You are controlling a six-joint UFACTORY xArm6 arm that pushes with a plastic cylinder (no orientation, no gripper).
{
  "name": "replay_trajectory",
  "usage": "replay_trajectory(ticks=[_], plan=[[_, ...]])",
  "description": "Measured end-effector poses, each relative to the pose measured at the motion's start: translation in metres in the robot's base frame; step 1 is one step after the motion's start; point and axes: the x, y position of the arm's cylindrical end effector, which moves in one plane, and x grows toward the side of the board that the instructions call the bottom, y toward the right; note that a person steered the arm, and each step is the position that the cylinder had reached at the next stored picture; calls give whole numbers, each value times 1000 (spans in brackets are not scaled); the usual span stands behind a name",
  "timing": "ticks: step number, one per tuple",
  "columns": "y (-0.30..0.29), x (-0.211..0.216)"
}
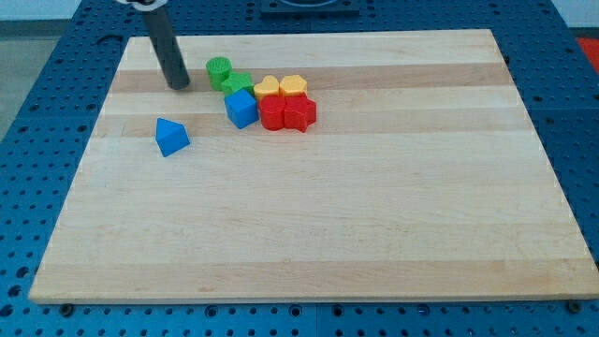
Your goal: Move the green circle along with the yellow heart and red circle down a bit
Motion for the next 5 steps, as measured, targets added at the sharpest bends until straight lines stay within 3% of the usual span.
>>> replay_trajectory(ticks=[3,5], plan=[[90,-48],[79,-62]])
